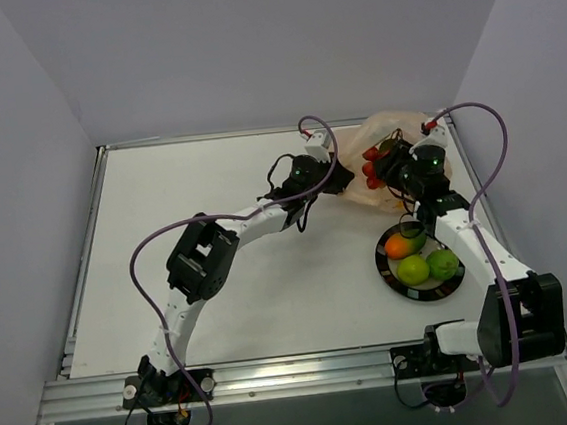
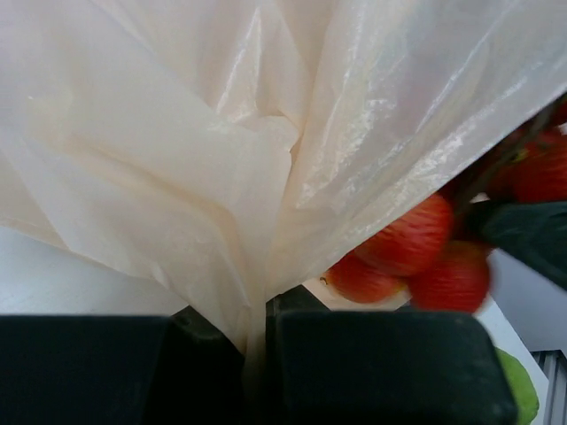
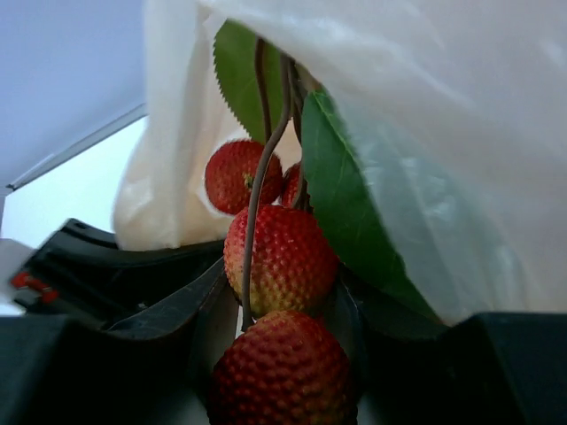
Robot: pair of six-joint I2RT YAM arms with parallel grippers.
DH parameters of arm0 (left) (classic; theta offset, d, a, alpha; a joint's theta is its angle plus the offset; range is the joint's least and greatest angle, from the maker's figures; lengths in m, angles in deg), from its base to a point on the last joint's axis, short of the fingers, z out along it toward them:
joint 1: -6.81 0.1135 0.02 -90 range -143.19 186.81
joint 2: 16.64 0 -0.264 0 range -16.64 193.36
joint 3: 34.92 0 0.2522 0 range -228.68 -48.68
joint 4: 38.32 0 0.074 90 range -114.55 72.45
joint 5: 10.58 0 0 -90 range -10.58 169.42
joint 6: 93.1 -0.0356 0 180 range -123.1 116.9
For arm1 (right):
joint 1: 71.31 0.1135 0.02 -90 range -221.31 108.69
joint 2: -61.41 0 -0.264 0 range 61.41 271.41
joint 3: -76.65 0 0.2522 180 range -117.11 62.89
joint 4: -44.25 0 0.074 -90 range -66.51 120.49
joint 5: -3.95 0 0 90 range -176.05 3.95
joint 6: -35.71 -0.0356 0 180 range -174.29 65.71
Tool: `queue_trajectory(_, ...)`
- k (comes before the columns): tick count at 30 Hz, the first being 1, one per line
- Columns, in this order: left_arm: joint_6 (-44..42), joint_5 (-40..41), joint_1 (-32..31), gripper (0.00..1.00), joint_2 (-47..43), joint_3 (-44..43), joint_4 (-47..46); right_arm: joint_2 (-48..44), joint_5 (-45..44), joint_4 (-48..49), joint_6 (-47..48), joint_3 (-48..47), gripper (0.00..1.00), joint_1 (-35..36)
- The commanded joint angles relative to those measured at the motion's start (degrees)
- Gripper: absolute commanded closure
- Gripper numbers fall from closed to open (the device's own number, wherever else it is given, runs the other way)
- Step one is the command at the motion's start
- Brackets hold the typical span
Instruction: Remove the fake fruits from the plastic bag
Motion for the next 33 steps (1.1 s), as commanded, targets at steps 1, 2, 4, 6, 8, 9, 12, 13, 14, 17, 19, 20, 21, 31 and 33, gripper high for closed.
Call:
queue_trajectory(1, 1.0, 0.4, 0.7, 0.98, 0.5, -2.1, -0.7, -3.6, -0.6, 3.3, 1.8, -3.1, 1.0, -0.4)
queue_trajectory(2, 0.7, 0.7, 0.7, 0.98, 0.5, -2.1, -0.8, -4.2, -0.5, 3.4, 1.9, -3.8, 1.0, -0.4)
queue_trajectory(4, 0.3, 0.9, 0.6, 0.97, 0.7, -2.1, -0.7, -5.0, 0.2, 3.3, 1.5, -4.1, 1.0, -0.5)
queue_trajectory(6, 0.1, 1.1, 0.6, 0.98, 0.9, -2.3, -0.6, -5.7, 2.9, 2.3, 0.1, -4.6, 1.0, -0.5)
queue_trajectory(8, 0.1, 1.2, 0.7, 0.98, 1.1, -2.6, -0.5, -6.0, 4.8, -0.4, -0.7, -5.0, 1.0, -0.5)
queue_trajectory(9, 0.1, 1.3, 0.7, 0.98, 1.2, -2.9, -0.2, -6.9, 6.6, -1.0, -1.4, -4.3, 1.0, -0.5)
queue_trajectory(12, -0.2, 1.4, 0.7, 0.98, 1.6, -4.9, 0.8, -10.2, 8.6, -4.2, -2.1, -3.1, 1.0, -0.5)
queue_trajectory(13, -0.1, 1.5, 0.7, 0.98, 1.9, -6.0, 1.1, -11.3, 9.5, -4.9, -1.9, -2.4, 1.0, -0.5)
queue_trajectory(14, 0.2, 1.5, 0.7, 0.98, 2.0, -6.7, 1.8, -13.7, 9.7, -6.7, -1.9, -2.0, 1.0, -0.5)
queue_trajectory(17, 1.5, 1.2, 0.7, 0.98, 2.6, -8.4, 2.3, -17.9, 12.0, -10.2, -1.5, -1.1, 1.0, -0.6)
queue_trajectory(19, 2.1, 1.7, 0.7, 0.98, 3.0, -8.9, 2.4, -19.1, 13.9, -11.8, -1.4, -0.9, 1.0, -0.6)
queue_trajectory(20, 2.8, 1.7, 0.7, 0.98, 3.1, -9.3, 2.4, -19.2, 16.4, -13.5, -1.3, -0.9, 1.0, -0.6)
queue_trajectory(21, 3.2, 1.8, 0.7, 0.98, 3.2, -9.5, 2.4, -19.2, 17.6, -14.1, -1.3, -0.9, 1.0, -0.6)
queue_trajectory(31, 7.6, 0.2, 0.6, 0.98, 0.8, -4.3, -5.4, -14.3, 16.1, -16.9, -1.1, 2.8, 1.0, -0.6)
queue_trajectory(33, 7.5, -0.6, 0.6, 0.98, 0.0, -2.4, -7.1, -12.5, 13.1, -17.0, -0.3, 2.6, 1.0, -0.4)
